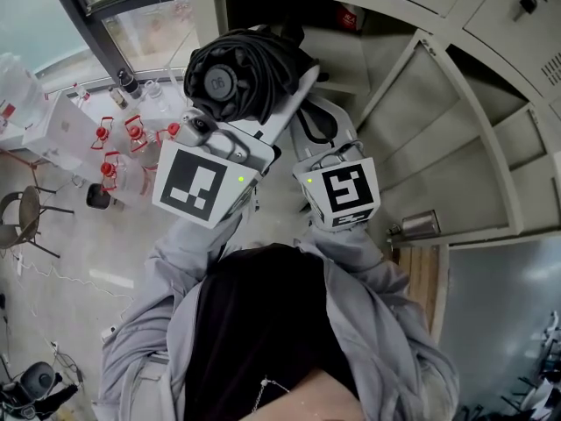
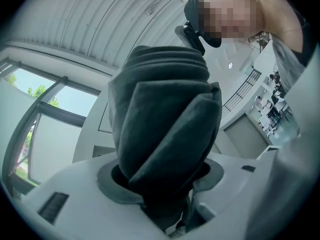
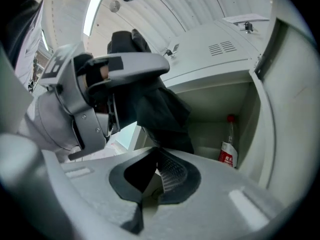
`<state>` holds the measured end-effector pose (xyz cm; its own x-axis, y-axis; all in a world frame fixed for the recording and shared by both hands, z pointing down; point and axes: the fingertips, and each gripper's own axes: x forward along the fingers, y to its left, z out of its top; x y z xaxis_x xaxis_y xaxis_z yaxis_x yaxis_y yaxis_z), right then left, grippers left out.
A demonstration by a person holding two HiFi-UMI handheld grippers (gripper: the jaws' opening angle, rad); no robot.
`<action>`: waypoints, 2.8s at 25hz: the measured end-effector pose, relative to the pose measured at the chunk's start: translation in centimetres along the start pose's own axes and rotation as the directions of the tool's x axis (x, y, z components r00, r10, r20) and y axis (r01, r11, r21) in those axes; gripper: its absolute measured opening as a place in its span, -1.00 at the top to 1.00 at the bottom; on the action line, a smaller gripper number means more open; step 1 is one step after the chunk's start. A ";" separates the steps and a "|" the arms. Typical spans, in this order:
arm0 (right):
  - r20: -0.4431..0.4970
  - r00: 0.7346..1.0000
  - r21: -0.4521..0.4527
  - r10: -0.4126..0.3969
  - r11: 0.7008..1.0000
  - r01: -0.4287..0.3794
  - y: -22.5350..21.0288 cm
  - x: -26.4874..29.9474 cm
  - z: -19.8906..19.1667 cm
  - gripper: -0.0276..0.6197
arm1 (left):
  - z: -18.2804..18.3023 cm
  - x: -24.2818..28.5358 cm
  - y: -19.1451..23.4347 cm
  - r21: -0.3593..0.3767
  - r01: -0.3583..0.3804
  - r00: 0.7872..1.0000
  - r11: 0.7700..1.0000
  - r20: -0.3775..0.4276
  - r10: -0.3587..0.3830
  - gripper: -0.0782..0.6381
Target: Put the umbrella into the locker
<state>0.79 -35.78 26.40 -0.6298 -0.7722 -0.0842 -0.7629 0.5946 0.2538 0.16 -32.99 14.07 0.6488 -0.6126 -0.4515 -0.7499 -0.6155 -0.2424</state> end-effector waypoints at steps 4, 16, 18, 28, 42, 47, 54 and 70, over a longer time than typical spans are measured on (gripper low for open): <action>0.069 0.997 0.011 -0.035 0.999 0.035 -1.1 -3.0 2.4 0.90 | -0.2 0.5 0.4 -0.013 -0.007 1.000 1.000 -0.002 0.007 0.10; 0.272 0.962 -0.086 0.007 0.996 0.017 -1.6 -8.1 13.4 0.90 | -0.8 2.1 -0.1 0.033 -0.011 0.999 0.999 -0.030 0.012 0.10; 0.283 0.959 -0.117 0.026 0.993 0.008 -1.0 -8.3 14.6 0.91 | -1.0 2.4 -0.4 0.051 0.002 0.999 0.999 -0.036 0.000 0.10; 0.258 0.966 -0.111 0.021 0.994 0.008 -0.5 -8.1 14.7 0.90 | -3.5 3.9 -1.0 0.113 0.005 0.997 0.994 -0.076 0.003 0.10; 0.190 0.978 -0.188 0.084 0.981 -0.048 1.5 -5.5 13.4 0.90 | -4.8 4.3 -0.9 0.144 -0.003 0.995 0.990 -0.101 0.018 0.10; 0.154 0.988 -0.212 0.011 0.977 0.023 0.6 -4.1 12.0 0.91 | -5.5 3.7 -0.7 0.149 -0.005 0.994 0.989 -0.111 0.022 0.09; 0.161 0.985 -0.170 0.064 0.985 -0.036 1.6 -4.5 12.9 0.91 | -5.9 3.8 -0.2 0.159 -0.008 0.993 0.987 -0.113 0.026 0.09; 0.087 0.996 -0.335 0.024 0.942 0.006 2.5 -4.1 12.0 0.91 | -8.1 5.0 -0.4 0.196 -0.003 0.988 0.981 -0.151 0.033 0.05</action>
<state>-0.29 -28.50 15.79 -0.6583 -0.7352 -0.1615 -0.6738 0.4800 0.5618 4.82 -39.82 18.86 0.6357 -0.7006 -0.3242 -0.7626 -0.5046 -0.4047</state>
